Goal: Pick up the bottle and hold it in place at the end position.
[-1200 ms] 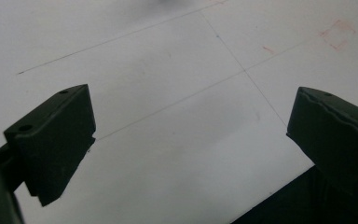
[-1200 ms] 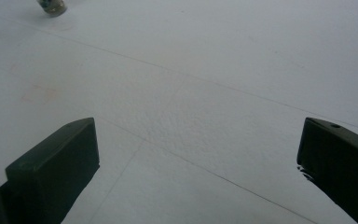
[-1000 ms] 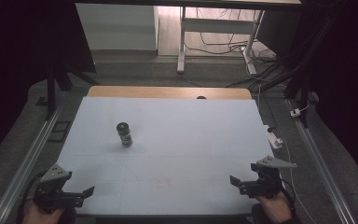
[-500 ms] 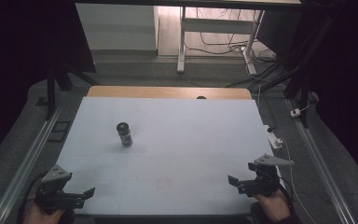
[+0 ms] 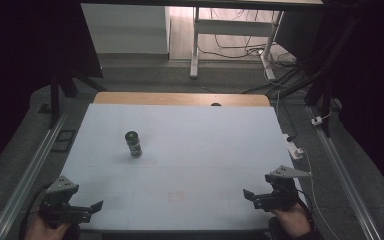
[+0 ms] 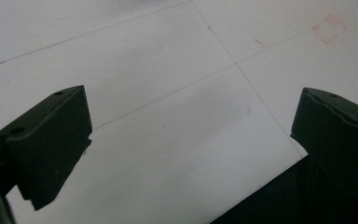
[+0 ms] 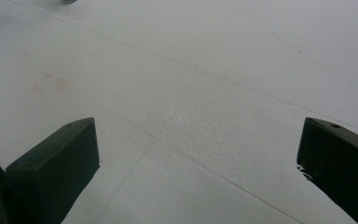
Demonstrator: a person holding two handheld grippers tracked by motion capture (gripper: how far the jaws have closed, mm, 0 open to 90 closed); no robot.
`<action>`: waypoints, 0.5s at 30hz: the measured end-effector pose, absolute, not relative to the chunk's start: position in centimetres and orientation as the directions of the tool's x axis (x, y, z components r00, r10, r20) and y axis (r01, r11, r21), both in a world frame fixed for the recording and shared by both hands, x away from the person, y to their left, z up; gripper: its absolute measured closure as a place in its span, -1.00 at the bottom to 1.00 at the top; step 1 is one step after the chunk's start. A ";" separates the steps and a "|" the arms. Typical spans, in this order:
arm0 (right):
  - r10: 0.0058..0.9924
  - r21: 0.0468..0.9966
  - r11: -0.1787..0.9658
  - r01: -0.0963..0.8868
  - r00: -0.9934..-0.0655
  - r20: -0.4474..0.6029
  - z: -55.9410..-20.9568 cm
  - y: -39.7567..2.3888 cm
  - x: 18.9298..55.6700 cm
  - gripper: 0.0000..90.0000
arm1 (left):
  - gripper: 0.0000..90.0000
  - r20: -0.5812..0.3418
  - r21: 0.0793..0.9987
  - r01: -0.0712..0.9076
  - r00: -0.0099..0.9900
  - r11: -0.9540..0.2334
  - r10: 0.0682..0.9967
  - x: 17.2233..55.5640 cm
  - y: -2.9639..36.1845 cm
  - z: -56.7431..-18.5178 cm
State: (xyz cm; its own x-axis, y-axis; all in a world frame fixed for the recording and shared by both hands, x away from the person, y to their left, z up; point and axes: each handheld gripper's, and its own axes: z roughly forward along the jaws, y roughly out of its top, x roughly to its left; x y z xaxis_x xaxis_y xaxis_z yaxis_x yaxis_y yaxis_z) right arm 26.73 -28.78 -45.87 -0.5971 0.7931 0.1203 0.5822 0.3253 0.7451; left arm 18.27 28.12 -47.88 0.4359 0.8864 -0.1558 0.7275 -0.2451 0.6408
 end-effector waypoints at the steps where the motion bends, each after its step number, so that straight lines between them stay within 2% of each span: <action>1: 0.793 0.745 0.325 0.582 -0.597 0.120 -45.9 -28.8 26.7 -1.00 | -1.00 -0.160 0.644 0.726 0.438 -0.243 0.885 18.3 28.1 -47.9; 10: 0.792 0.742 0.312 0.593 -0.594 0.141 -45.9 -28.9 26.8 -1.00 | -1.00 -0.177 0.662 0.714 0.445 -0.228 0.878 19.1 28.1 -47.8; 15: 0.790 0.742 0.319 0.590 -0.598 0.136 -45.9 -28.9 26.8 -1.00 | -1.00 -0.167 0.693 0.674 0.495 -0.255 0.852 19.7 27.8 -47.9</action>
State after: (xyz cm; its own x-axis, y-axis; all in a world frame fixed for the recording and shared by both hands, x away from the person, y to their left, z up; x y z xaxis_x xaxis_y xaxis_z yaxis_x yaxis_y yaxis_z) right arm 26.84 -28.90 -45.90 -0.5976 0.7902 0.1362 0.5903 0.3186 0.7416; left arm 19.68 27.77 -47.86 0.4953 0.8525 -0.1673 0.6738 -0.2553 0.6934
